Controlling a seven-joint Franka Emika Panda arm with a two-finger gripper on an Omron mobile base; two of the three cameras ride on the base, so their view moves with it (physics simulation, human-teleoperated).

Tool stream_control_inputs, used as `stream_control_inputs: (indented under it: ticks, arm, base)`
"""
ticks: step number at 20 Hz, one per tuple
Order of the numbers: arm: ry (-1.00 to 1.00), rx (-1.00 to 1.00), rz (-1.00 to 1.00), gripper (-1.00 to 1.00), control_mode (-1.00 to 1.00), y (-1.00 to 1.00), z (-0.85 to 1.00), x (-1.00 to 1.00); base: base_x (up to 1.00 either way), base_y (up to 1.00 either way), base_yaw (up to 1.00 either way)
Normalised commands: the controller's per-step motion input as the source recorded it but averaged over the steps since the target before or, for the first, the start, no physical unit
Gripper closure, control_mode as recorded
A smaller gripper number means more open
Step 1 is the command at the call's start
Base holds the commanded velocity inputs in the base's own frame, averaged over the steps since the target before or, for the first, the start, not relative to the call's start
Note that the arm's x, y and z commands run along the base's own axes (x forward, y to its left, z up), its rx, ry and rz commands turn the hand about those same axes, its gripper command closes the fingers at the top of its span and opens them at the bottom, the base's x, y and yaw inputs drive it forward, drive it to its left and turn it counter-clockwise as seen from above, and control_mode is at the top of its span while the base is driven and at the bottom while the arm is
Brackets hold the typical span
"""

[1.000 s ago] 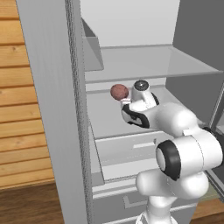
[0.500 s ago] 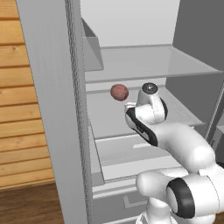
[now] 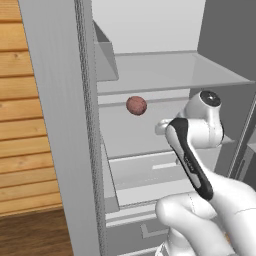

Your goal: Take the strawberry from the fridge and place it on top of the pancake, located on the dining counter.

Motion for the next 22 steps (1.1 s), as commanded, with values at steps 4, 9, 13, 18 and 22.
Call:
stream_control_inputs:
  ticks: [4, 9, 13, 18, 22]
  arm:
    - [0.06, -0.02, 0.33, 1.00, -1.00, 0.00, 0.11, -0.96]
    - [0.13, -0.10, 0.17, 1.00, -1.00, 0.18, 0.04, -0.70]
    - [0.29, -0.24, -0.02, 1.00, -1.00, 0.03, 0.21, -0.02]
    - [0.22, -0.12, -0.09, 1.00, -1.00, -0.04, 0.00, 0.00]
    - [-0.08, 0.00, -0.14, 1.00, -1.00, -0.24, -0.08, -0.29]
  base:
    - [0.00, 0.00, 0.00]
    - [0.00, 0.00, 0.00]
    - [0.00, 0.00, 0.00]
    - [0.00, 0.00, 0.00]
    - [0.00, 0.00, 0.00]
